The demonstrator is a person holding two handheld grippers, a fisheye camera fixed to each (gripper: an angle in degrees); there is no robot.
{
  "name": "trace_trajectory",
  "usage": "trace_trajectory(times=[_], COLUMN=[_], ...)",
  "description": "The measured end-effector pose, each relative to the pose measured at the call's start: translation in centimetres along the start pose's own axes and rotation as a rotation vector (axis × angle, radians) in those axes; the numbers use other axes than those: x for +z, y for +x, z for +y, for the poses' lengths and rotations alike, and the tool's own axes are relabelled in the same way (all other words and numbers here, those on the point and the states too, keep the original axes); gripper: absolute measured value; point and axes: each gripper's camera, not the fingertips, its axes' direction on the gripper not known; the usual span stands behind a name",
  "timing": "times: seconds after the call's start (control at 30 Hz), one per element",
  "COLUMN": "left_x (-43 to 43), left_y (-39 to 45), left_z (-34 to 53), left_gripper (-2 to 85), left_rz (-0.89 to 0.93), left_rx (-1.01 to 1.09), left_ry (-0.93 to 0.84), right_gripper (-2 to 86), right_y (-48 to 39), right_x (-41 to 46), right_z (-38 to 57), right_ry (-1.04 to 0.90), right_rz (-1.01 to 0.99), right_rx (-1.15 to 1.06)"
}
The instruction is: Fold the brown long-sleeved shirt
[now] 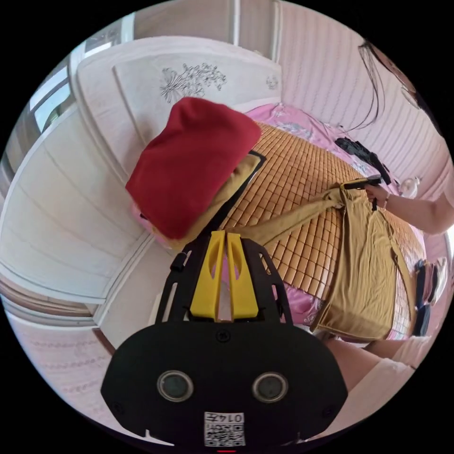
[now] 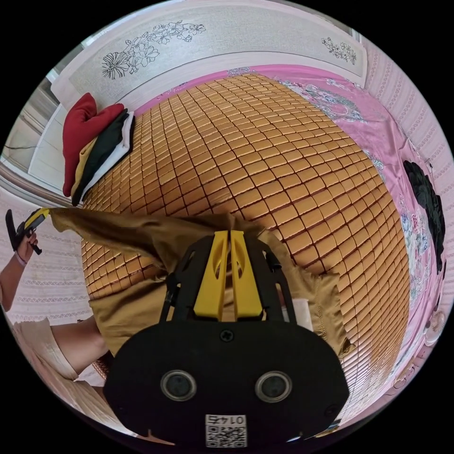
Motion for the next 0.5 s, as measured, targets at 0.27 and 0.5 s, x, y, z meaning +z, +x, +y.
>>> trace_trajectory(times=[0.27,0.5], left_x=[-1.1,4.5], left_y=[-1.2,-7.7], left_z=[0.2,5.6], left_gripper=[-0.8,4.9], left_rz=[-0.029,-0.087], left_rx=[0.052,-0.249], left_ry=[0.147,-0.016], right_gripper=[0.3,0.8], right_y=[-1.1,-2.4], right_x=[1.2,1.0], right_z=[-0.2,0.8], right_ry=[-0.040,-0.014], right_rz=[0.002,0.001], right_rx=[0.002,0.027])
